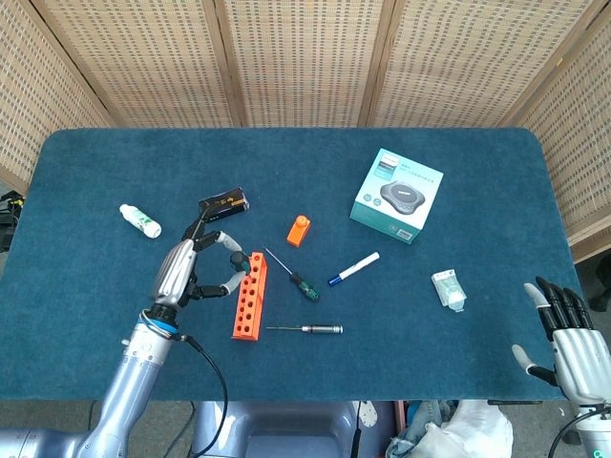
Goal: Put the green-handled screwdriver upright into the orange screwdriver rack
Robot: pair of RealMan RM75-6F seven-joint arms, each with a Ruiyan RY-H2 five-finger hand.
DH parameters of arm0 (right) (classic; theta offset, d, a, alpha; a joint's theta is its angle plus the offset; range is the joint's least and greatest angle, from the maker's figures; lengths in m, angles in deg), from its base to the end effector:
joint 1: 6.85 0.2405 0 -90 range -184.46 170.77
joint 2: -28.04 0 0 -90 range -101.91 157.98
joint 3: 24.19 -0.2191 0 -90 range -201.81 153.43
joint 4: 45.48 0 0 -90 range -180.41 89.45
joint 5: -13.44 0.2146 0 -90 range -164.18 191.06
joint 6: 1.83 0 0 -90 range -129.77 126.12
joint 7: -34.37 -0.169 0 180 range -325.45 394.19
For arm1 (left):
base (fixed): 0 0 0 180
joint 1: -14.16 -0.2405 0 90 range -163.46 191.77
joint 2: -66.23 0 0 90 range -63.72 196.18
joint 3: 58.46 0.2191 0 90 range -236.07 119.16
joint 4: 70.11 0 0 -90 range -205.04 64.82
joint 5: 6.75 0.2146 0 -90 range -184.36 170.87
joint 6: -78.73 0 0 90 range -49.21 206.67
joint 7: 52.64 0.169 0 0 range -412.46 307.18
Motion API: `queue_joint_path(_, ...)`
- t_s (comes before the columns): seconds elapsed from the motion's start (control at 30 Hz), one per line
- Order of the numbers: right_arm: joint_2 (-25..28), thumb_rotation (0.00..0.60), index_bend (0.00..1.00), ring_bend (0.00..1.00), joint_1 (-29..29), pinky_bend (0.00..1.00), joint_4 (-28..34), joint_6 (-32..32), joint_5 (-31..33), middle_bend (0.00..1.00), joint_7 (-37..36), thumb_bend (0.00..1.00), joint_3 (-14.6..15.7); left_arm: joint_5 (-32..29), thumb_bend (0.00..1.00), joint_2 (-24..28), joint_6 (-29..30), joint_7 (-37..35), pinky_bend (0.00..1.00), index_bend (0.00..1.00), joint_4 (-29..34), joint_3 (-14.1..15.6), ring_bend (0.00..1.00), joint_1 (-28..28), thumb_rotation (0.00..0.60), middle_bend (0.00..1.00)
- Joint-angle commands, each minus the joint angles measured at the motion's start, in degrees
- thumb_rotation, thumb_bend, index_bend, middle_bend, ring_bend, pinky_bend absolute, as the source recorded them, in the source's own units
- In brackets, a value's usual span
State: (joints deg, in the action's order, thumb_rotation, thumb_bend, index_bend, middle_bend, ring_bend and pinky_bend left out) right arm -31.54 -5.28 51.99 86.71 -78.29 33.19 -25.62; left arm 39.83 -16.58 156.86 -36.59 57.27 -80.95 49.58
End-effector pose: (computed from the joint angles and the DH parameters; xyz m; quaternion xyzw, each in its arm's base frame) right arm -0.2626 -0.1815 0.1516 0.6008 -0.3819 0.4103 0.5699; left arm -0.0247 0.2792 0.0610 -0.4860 -0.6044 -0.5467 0.3155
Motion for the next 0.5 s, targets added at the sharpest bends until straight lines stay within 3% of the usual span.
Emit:
queue_joint_path(0.03,0.0,0.600,0.00,0.00,0.0,0.00,0.0,-0.1,0.1,0.00,0.0,0.26,0.0,-0.3,0.36,-0.1,0.0,0.3,0.00,0.57,-0.3,0.2,0.00,0.2,0.600,0.01)
queue_joint_path(0.5,0.1,0.600,0.00,0.00,0.0,0.00,-0.1,0.0,0.1,0.00,-0.2,0.26,0.0,-1.7,0.37,-1.1,-0.4,0.1,0.00,0.57,-2.2,0.7,0.00,1.4,0.600,0.01)
